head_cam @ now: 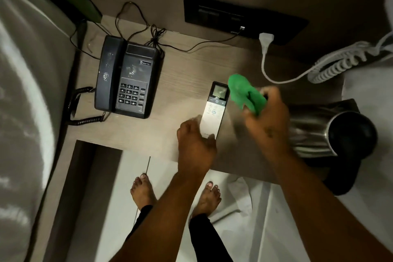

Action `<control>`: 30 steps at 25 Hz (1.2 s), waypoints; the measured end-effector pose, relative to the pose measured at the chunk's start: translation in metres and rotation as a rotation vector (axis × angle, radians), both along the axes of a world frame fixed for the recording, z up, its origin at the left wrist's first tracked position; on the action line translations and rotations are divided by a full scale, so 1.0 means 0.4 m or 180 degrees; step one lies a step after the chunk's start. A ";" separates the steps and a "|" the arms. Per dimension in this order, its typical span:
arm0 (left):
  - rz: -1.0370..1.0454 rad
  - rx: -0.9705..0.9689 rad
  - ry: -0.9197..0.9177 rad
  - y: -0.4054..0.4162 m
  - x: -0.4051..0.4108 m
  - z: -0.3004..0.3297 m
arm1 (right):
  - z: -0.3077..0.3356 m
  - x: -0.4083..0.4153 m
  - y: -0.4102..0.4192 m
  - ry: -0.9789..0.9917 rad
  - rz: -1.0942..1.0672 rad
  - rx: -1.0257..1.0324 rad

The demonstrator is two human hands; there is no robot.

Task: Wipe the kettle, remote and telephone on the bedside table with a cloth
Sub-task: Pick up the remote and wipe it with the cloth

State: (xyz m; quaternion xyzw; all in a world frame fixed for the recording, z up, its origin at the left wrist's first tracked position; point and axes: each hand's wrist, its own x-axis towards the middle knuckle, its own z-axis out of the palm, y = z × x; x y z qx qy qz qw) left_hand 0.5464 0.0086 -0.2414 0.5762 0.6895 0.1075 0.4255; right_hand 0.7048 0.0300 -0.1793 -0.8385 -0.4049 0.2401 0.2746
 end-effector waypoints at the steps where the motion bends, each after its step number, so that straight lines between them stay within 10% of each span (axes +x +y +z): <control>1: -0.0129 0.0004 0.0107 -0.001 0.001 -0.019 | -0.009 -0.002 0.030 -0.0319 0.0112 0.0157; 9: -0.0049 0.0344 0.0215 -0.006 0.017 -0.085 | -0.161 -0.065 0.104 -0.1286 0.2123 -0.1197; 30: 0.0232 0.0257 0.0187 -0.012 0.011 -0.085 | -0.144 -0.108 -0.035 -0.0713 0.1565 -0.0492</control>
